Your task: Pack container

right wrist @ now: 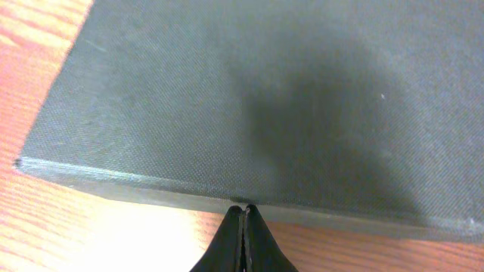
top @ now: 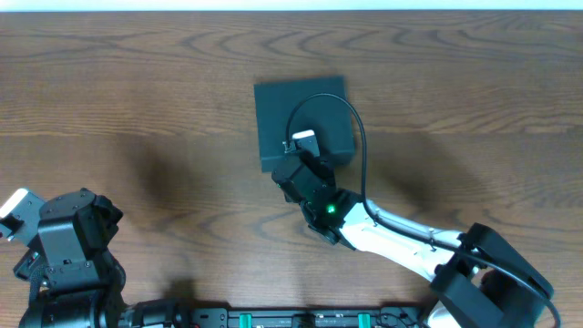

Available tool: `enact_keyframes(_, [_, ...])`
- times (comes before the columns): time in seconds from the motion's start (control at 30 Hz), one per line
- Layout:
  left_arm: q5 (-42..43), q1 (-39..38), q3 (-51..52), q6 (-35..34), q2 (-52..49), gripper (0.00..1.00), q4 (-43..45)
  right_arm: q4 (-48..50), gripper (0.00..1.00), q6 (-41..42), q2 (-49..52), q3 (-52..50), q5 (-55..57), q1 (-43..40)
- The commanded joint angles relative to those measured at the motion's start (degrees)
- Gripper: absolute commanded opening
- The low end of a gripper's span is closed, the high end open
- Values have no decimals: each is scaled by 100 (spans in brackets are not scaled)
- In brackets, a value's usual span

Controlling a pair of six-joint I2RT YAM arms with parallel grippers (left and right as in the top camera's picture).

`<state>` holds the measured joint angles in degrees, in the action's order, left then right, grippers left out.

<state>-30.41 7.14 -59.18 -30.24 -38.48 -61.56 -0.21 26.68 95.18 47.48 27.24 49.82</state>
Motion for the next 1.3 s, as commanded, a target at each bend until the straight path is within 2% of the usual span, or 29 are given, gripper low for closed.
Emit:
enact_keyframes(0.0, [-61, 39, -57, -66, 4, 95, -20, 94, 2, 164, 9, 125, 74, -68])
enact_keyframes(0.37, [-61, 39, -57, -66, 4, 95, -20, 308, 2, 356, 2, 127, 96, -76])
enact_keyframes(0.47, [-61, 39, -57, -66, 4, 95, -20, 210, 2, 138, -431, 138, 98, -24])
enact_keyframes(0.6, [-61, 39, -57, -66, 4, 95, -20, -140, 2, -352, -1604, 138, 7, -184])
enact_keyframes(0.73, [-61, 39, -57, -66, 4, 95, -20, -837, 1, -450, -2337, 138, -590, -874])
enact_keyframes(0.83, [-61, 39, -57, -66, 4, 95, -20, -1471, 1, -568, -2767, 138, -1517, -1637])
enact_keyframes(0.97, [-61, 39, -57, -66, 4, 95, -20, -1919, 2, -848, -3206, 138, -2649, -2568])
enact_keyframes(1.07, [-61, 39, -57, -66, 4, 95, -20, -2157, 2, -962, -3519, 138, -2929, -3073])
enact_keyframes(1.13, [-63, 39, -57, -66, 4, 95, -20, -2256, 10, -1029, -3727, 138, -2922, -3309])
enact_keyframes(1.17, [-61, 39, -57, -66, 4, 95, -20, -2286, 28, -1058, -3829, 138, -2922, -3418])
enact_keyframes(1.2, [-61, 39, -57, -66, 4, 95, -20, -2317, 55, -1071, -3923, 136, -2920, -3536])
enact_keyframes(1.27, [-61, 39, -57, -66, 4, 95, -20, -2367, 78, -1073, -4118, 118, -2920, -3803])
